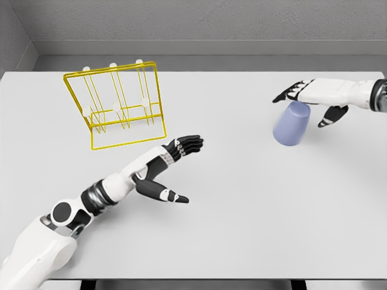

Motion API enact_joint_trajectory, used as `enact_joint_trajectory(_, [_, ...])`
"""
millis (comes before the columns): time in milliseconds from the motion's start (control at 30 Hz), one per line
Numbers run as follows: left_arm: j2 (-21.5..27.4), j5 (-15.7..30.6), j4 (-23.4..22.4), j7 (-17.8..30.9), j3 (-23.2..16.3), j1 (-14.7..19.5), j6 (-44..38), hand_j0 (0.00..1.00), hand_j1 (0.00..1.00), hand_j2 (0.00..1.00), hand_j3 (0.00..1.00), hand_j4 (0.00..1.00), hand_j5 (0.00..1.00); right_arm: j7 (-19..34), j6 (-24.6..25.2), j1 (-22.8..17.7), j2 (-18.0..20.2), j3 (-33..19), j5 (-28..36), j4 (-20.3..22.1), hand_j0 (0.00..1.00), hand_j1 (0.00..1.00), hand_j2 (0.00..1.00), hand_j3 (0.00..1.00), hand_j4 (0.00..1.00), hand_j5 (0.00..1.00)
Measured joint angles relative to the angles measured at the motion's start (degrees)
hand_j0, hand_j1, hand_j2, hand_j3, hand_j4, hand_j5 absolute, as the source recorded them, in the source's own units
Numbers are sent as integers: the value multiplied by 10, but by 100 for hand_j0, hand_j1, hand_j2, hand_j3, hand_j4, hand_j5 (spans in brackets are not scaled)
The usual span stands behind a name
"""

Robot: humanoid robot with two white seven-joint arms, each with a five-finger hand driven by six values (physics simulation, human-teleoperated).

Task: Place the cup on the cup holder with both arms

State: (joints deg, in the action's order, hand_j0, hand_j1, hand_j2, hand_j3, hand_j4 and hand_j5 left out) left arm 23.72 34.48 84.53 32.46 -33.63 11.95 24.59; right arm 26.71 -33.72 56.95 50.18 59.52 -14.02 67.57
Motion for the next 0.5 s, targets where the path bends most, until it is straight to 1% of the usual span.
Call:
enact_joint_trajectory(67, [3,4,2,-13,0,8,-27,100,100,100,100,100,100,0,1,1,-4,4,0,-1,100,100,100,100,100,100])
enact_joint_trajectory(167, [14,2,8,-55,-5,14,-59,100,100,100,100,100,100,0,1,1,-9,10,0,-2,100,100,100,100,100,100])
enact_joint_trajectory(233, [23,-3,11,-71,-11,18,-76,100,100,100,100,100,100,0,1,1,-12,12,0,-6,100,100,100,100,100,100])
enact_joint_trajectory(367, [30,-26,13,-83,-19,20,-90,100,100,100,100,100,100,0,1,2,-19,16,0,-20,100,100,100,100,100,100])
enact_joint_trajectory(500, [32,-36,11,-86,-22,22,-115,100,100,100,100,100,100,-1,-1,2,-25,18,-1,-33,98,98,98,98,98,98])
